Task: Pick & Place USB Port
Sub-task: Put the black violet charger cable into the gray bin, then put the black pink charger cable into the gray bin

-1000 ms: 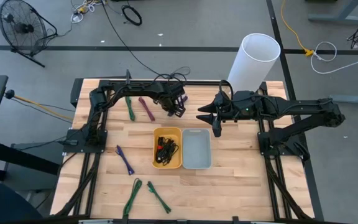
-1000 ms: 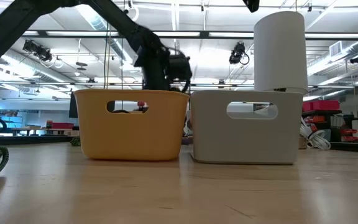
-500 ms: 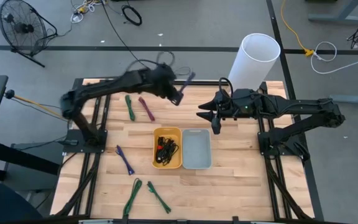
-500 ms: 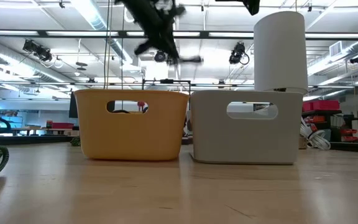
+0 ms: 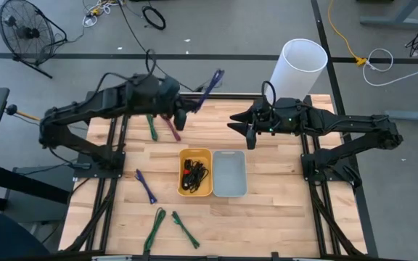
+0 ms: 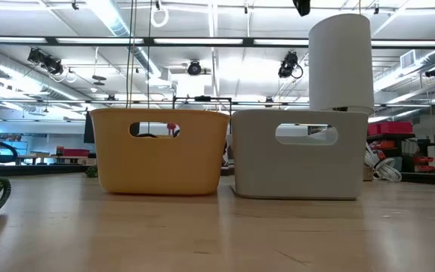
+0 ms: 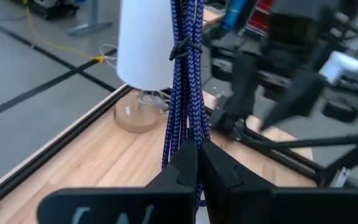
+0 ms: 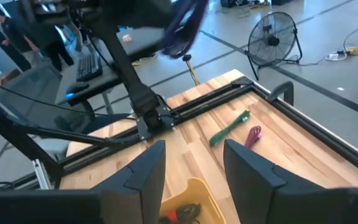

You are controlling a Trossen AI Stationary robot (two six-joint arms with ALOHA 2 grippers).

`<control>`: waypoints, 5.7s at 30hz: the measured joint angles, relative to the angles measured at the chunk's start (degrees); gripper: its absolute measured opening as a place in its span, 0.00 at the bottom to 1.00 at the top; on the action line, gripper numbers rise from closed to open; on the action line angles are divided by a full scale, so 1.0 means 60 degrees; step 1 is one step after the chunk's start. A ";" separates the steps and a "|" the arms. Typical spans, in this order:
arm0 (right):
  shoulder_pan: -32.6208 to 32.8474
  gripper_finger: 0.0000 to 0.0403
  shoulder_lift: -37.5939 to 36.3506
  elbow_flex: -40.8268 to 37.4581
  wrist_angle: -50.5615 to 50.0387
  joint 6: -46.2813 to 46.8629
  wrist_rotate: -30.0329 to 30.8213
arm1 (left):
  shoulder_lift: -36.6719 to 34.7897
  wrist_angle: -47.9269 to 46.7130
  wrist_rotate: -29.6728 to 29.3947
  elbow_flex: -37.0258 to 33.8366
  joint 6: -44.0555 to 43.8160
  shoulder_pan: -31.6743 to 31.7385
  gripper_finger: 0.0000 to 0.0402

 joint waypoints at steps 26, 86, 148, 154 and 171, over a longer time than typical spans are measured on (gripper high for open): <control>0.0011 0.42 0.0033 -0.0001 0.3324 0.0178 -0.1317 | 0.0656 0.1255 -0.1539 -0.0011 0.0583 -0.2546 0.01; 0.1657 0.06 0.2221 -0.2572 0.1756 0.5511 -0.1634 | -0.0081 0.0108 -0.1475 -0.0007 0.1836 -0.2303 0.26; 0.0433 0.49 0.1483 -0.4095 0.6197 0.4819 -0.1824 | 0.0867 -0.6407 -0.1358 -0.0011 0.4612 0.2470 0.25; 0.0437 0.49 0.1483 -0.4095 0.6402 0.4787 -0.1817 | 0.2222 -0.6597 -0.0243 -0.0007 0.5804 0.3293 0.25; 0.0441 0.49 0.1486 -0.4095 0.6764 0.4663 -0.1788 | 0.5735 -0.7367 0.0994 -0.0011 -0.2342 0.5256 0.25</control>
